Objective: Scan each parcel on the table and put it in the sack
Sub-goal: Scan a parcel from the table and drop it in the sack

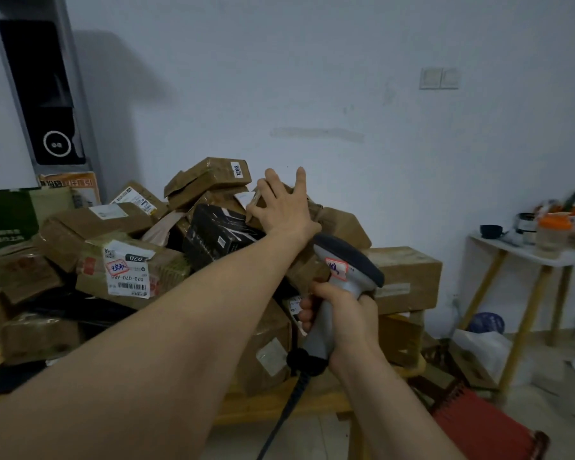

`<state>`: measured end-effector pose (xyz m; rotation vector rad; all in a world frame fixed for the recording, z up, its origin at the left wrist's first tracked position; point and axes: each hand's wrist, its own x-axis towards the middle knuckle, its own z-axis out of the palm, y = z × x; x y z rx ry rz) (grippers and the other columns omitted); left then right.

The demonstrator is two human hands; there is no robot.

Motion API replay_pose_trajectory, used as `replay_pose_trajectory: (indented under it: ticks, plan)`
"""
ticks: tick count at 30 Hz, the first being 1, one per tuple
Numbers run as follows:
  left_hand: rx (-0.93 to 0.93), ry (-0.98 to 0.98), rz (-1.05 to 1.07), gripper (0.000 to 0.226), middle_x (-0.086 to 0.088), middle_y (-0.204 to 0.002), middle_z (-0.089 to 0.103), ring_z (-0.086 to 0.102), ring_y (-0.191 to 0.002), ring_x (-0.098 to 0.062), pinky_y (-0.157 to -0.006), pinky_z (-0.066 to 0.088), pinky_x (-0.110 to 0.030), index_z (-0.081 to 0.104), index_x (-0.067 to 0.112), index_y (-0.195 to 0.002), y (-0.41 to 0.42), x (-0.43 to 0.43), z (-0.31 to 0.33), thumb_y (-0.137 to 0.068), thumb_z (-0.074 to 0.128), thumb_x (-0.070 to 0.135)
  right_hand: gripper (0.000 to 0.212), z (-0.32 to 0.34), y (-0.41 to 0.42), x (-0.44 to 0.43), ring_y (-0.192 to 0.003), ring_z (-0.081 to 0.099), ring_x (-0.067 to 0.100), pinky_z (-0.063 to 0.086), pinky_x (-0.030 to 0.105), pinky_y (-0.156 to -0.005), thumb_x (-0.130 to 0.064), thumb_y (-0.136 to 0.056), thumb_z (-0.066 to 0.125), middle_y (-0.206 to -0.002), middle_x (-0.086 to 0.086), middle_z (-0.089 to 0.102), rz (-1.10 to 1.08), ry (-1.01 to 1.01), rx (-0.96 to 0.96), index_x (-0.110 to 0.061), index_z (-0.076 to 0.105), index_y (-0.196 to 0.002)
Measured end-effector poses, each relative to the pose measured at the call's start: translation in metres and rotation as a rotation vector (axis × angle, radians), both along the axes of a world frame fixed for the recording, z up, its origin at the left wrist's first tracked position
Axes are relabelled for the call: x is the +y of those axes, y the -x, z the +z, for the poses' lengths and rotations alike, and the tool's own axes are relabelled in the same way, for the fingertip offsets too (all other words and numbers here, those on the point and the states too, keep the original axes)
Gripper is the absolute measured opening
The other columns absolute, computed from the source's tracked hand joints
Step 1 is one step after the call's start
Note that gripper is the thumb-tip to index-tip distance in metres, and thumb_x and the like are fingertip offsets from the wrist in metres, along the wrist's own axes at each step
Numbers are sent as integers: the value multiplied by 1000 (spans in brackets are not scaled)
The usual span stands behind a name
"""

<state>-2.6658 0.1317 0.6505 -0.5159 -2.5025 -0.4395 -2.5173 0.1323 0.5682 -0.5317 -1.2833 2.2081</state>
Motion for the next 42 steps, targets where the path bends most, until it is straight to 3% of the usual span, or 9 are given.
replay_pose_trajectory:
  ticks: [8, 12, 16, 21, 25, 33, 35, 38, 42]
  plan:
    - [154, -182, -111, 110, -18, -152, 0, 3, -141, -39, -107, 30, -58, 5, 36, -152, -15, -34, 17, -69, 73, 60, 22, 6, -7, -12, -43, 58, 18, 48, 26, -45, -4, -79, 69, -52, 9, 63, 1, 39, 21, 8, 61, -97]
    - [262, -304, -192, 106, -17, -150, 7, 9, -139, -36, -111, 30, -52, 16, 29, -152, -27, -78, 21, -69, 73, 60, 19, 12, -14, -25, -44, 59, 16, 50, 27, -46, -7, -79, 71, -54, 7, 64, -26, 61, 66, 3, 60, -93]
    - [353, -412, -270, 105, -18, -148, 11, 11, -137, -35, -113, 22, -41, 24, 22, -151, -42, -140, 10, -67, 74, 61, 16, 25, -17, -46, -62, 68, 19, 56, 30, -59, -11, -82, 71, -71, 9, 71, -56, 84, 159, -7, 59, -91]
    - [421, -467, -278, 109, -22, -146, 16, 13, -138, -34, -115, 16, -35, 30, 15, -149, -60, -227, -24, -61, 60, 71, 45, 41, -7, -97, -94, 70, 19, 56, 27, -72, -16, -78, 76, -109, 8, 69, 25, 86, 272, -8, 57, -119]
    - [508, -432, -251, 100, -20, -145, 17, 15, -138, -32, -116, 17, -33, 37, 12, -144, -72, -284, -57, -63, 67, 63, 33, 44, -2, -148, -94, 60, 10, 47, 25, -78, -14, -75, 76, -101, -6, 65, 166, 11, 296, -21, 62, -104]
    - [239, -341, -156, 101, -16, -144, 18, 22, -135, -34, -113, 30, -46, 27, 40, -145, -96, -408, -54, -55, 66, 65, 52, 19, 2, -223, -104, 61, 15, 49, 34, -91, -18, -70, 81, -113, -1, 66, 425, -241, 244, -17, 61, -118]
    - [132, -293, -139, 114, -12, -144, 23, 29, -131, -25, -110, 34, -41, 18, 37, -149, -106, -445, -34, -52, 75, 59, 44, 12, 3, -232, -95, 65, 17, 54, 34, -83, -17, -74, 79, -105, 2, 70, 536, -355, 228, -14, 64, -114]
    - [-3, -124, -40, 132, -10, -150, 26, 32, -135, -23, -111, 34, -38, 1, 21, -154, -118, -498, -4, -57, 91, 27, 14, 3, 0, -245, -57, 61, 19, 52, 29, -56, -16, -80, 73, -75, 11, 68, 738, -492, 194, -7, 66, -88]
    - [-155, 223, 75, 143, -4, -154, 16, 31, -135, -24, -108, 39, -37, -17, 23, -151, -129, -544, 16, -58, 91, 21, 17, -15, 1, -269, -42, 46, 13, 40, 24, -42, -9, -79, 74, -55, 7, 54, 798, -596, 46, -7, 60, -70]
